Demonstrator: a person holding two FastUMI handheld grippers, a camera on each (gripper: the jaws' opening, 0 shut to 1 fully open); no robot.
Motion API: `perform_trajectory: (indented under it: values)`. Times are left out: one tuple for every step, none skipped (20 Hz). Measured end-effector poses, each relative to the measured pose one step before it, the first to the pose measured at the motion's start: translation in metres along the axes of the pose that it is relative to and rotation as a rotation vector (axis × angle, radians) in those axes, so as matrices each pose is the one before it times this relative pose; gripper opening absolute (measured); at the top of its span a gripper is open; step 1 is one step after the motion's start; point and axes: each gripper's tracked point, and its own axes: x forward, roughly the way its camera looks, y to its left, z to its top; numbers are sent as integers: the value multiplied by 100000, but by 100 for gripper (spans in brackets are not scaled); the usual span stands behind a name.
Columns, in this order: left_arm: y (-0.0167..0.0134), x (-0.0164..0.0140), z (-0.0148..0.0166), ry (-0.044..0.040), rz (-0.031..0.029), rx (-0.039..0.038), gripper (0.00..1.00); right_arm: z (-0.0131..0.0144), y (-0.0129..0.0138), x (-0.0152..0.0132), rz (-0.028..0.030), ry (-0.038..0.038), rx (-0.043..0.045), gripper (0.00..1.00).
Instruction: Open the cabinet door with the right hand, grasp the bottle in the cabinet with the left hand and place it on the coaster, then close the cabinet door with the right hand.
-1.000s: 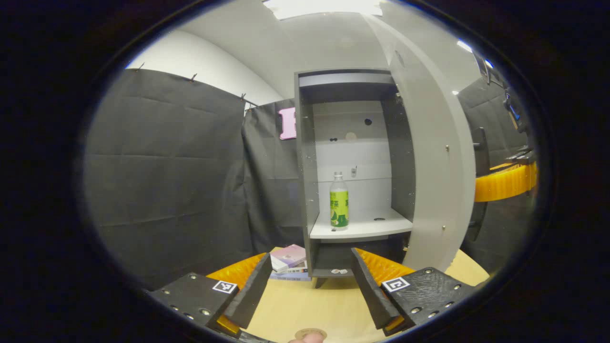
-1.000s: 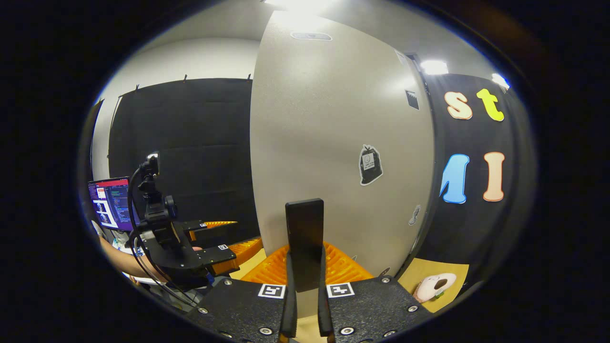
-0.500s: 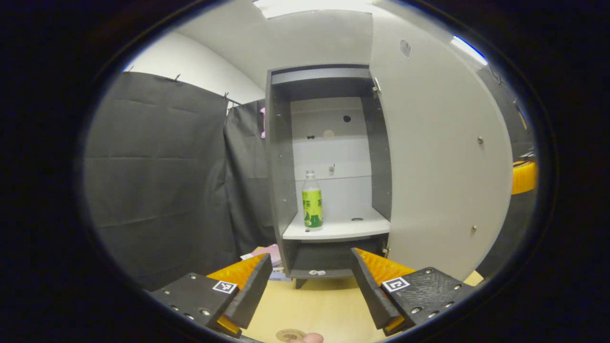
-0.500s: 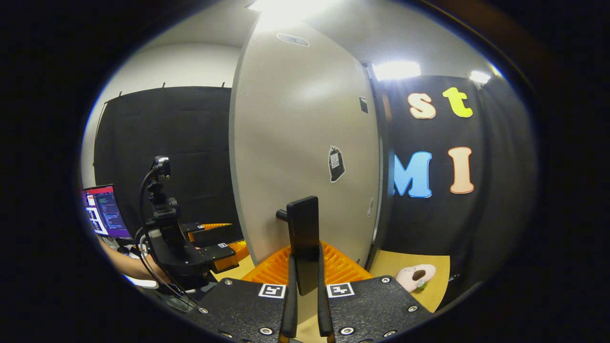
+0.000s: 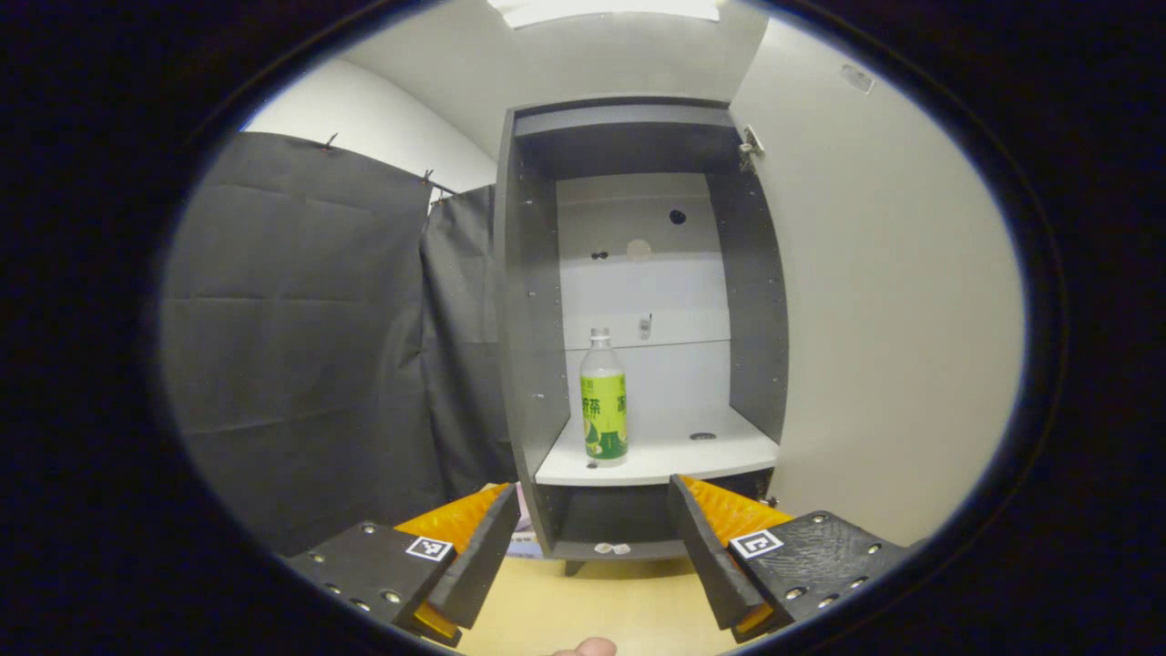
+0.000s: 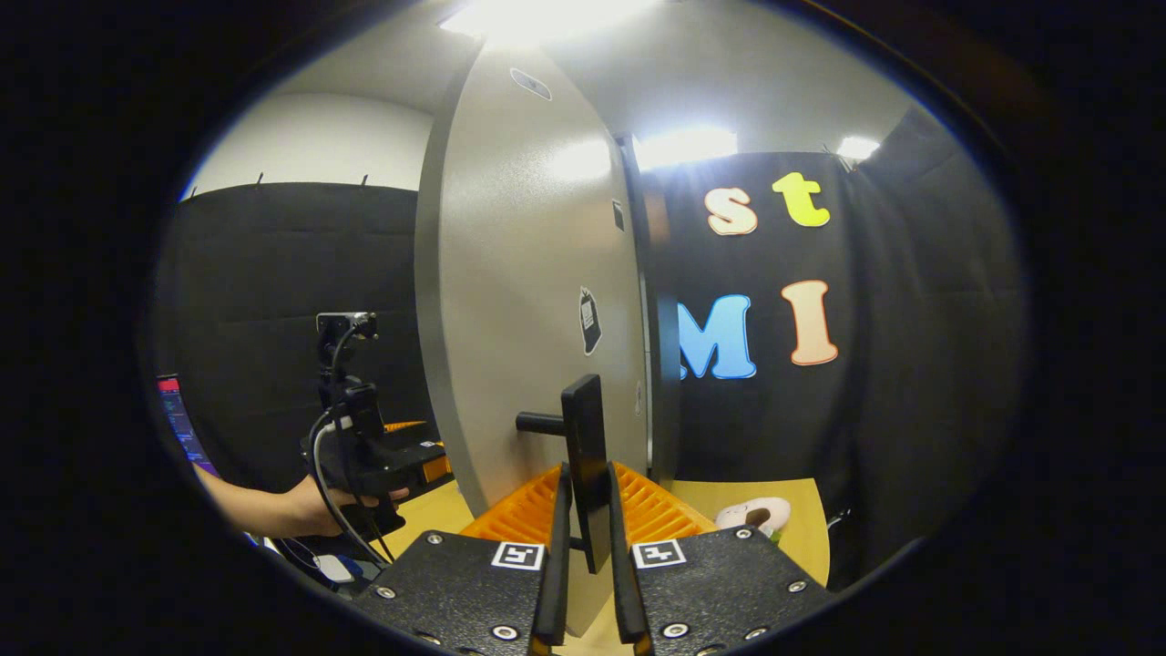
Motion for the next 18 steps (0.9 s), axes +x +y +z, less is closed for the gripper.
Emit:
perform_trajectory:
  values:
    - [224,1267,-111,-373,-501,414,94,-33,199,35,193,434,5,22]
    - [-46,1336,-226,232,-1109,158,94,-181,69,-94,94,643,-531,17]
    - [38,1170,-193,-98,-722,387,94,-127,68,100,-519,606,-1201,24]
    - [154,1156,-44,-624,-135,501,94,-499,-119,-53,-1472,1238,-1679,20]
    - [154,1024,-141,-1065,-79,-11,94,-586,-162,253,-1679,1553,-904,29]
    - [-50,1102,-374,-77,-522,-438,94,-487,-260,75,-2091,1179,600,29]
    - [-242,960,-403,585,-1094,-317,94,-288,-188,42,-2663,725,2013,29]
    - [-173,1001,-495,571,-1310,-66,94,-371,-258,-200,-2101,699,2604,31]
    - [-221,1175,-399,365,-1384,205,94,-376,-313,-102,-2011,610,2639,33]
    - [-196,1207,-136,-157,-974,848,94,-249,-282,-637,-1830,103,2130,42]
    - [-203,964,-92,-392,-993,1014,94,-328,-27,-615,-1730,609,565,47]
    - [-282,939,79,-554,-1208,1077,94,-360,-254,-461,-2503,1083,-1703,51]
    - [-11,890,-13,-417,-501,1119,94,-74,-496,-465,-3267,325,-2139,53]
    - [-178,861,0,-494,-1051,356,94,-67,-220,-232,-2186,5,-1204,51]
    - [14,786,8,-447,-518,-271,94,-4,-133,-406,-2080,-160,-14,53]
    - [-68,842,-196,-147,-919,-759,94,50,-325,-356,-2421,-361,315,58]
    - [-37,657,-94,-67,-935,-632,94,236,-426,-395,-3008,-808,604,61]
    - [46,787,-83,24,-555,73,94,116,-609,-349,-3516,-604,928,70]
